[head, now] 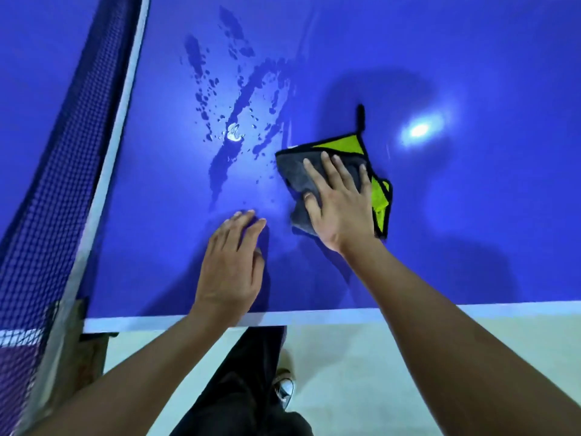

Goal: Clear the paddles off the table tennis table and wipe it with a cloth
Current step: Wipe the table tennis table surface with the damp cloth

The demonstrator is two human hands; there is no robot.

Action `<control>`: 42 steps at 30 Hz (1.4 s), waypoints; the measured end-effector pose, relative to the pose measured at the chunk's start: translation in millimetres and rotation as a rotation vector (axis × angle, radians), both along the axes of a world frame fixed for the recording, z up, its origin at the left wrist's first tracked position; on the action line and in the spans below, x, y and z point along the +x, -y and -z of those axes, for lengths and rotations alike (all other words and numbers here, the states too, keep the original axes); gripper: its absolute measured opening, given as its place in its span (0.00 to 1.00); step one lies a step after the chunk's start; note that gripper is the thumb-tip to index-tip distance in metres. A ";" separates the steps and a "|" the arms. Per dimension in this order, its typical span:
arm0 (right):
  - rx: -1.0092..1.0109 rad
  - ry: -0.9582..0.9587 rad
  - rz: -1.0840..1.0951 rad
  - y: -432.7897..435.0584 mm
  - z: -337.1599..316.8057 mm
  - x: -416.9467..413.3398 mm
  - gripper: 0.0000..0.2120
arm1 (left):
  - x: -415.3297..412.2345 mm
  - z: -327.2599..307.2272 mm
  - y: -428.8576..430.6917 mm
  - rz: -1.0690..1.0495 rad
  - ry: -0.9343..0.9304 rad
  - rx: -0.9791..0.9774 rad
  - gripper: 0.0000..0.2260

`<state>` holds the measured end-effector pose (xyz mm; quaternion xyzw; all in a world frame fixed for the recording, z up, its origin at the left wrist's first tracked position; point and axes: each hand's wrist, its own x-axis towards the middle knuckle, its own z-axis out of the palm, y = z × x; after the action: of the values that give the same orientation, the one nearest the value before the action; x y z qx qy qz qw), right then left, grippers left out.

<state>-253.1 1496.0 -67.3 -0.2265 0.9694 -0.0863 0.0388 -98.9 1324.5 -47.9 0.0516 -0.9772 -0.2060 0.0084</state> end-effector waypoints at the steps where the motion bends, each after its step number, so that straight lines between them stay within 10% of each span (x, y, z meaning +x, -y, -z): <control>1: 0.005 -0.006 -0.001 -3.7 0.3 24.2 0.29 | 16.1 -0.4 2.5 -0.014 0.014 -0.012 0.22; 16: 0.024 -0.011 0.089 18.9 3.0 142.7 0.29 | 66.5 -19.8 24.6 -0.056 0.114 0.007 0.20; 42: 0.033 -0.034 0.248 166.4 12.2 -350.5 0.28 | -281.2 22.8 194.0 -0.261 -0.068 -0.124 0.24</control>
<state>-603.5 1329.7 -79.5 -0.1057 0.9918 -0.0705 0.0150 -380.1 1130.5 -70.7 0.1709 -0.9721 -0.1438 0.0713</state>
